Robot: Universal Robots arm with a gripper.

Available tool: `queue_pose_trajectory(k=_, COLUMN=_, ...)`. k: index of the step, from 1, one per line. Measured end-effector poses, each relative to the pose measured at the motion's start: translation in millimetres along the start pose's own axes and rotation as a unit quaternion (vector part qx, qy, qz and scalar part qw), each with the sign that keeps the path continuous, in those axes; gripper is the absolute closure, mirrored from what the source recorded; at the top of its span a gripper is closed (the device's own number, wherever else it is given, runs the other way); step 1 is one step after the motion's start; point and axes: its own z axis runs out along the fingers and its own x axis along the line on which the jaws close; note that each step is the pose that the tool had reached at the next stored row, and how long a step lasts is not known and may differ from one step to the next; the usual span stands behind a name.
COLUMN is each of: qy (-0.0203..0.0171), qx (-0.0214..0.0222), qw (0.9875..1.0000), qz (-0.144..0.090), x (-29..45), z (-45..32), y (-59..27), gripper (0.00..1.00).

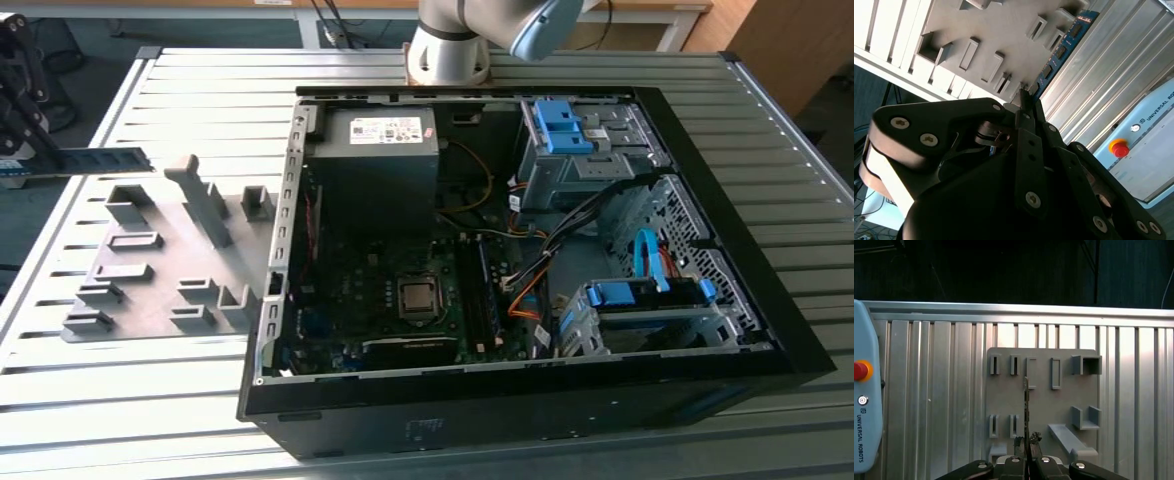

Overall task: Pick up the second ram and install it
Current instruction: 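Pick up the second ram and move it above second insertion slot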

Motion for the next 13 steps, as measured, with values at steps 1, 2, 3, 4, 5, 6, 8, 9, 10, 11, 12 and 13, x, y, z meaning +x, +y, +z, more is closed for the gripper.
queue_pose_trajectory(k=1, qy=0.0, qx=0.0, qw=1.0, qz=0.0, x=0.0, z=0.0, y=-0.1, gripper=0.86)
queue_pose_trajectory(k=2, qy=0.0, qx=0.0, qw=1.0, qz=0.0, x=0.0, z=0.0, y=-0.3, gripper=0.86)
queue_pose_trajectory(k=3, qy=0.0, qx=0.0, qw=1.0, qz=0.0, x=0.0, z=0.0, y=-0.5, gripper=0.86)
queue_pose_trajectory(k=4, qy=0.0, qx=0.0, qw=1.0, qz=0.0, x=0.0, z=0.0, y=-0.7, gripper=0.86)
queue_pose_trajectory(k=5, qy=0.0, qx=0.0, qw=1.0, qz=0.0, x=0.0, z=0.0, y=-0.8, gripper=0.86)
queue_pose_trajectory(k=6, qy=0.0, qx=0.0, qw=1.0, qz=0.0, x=0.0, z=0.0, y=-1.2, gripper=0.86)
queue_pose_trajectory(k=8, qy=0.0001, qx=-0.0001, qw=1.0, qz=0.0, x=0.0, z=-0.1, y=-1.7, gripper=0.86)
queue_pose_trajectory(k=9, qy=0.0, qx=0.0, qw=1.0, qz=0.0, x=0.0, z=0.0, y=-1.9, gripper=0.86)
queue_pose_trajectory(k=10, qy=0.0, qx=0.0, qw=1.0, qz=0.0, x=0.0, z=0.0, y=-2.2, gripper=0.86)
queue_pose_trajectory(k=11, qy=0.0, qx=0.0, qw=1.0, qz=0.0, x=0.0, z=0.0, y=-2.5, gripper=0.86)
queue_pose_trajectory(k=12, qy=0.0, qx=0.0, qw=1.0, qz=0.0, x=0.0, z=0.0, y=-2.7, gripper=0.86)
queue_pose_trajectory(k=13, qy=0.0, qx=0.0, qw=1.0, qz=0.0, x=0.0, z=-0.1, y=-3.0, gripper=0.86)
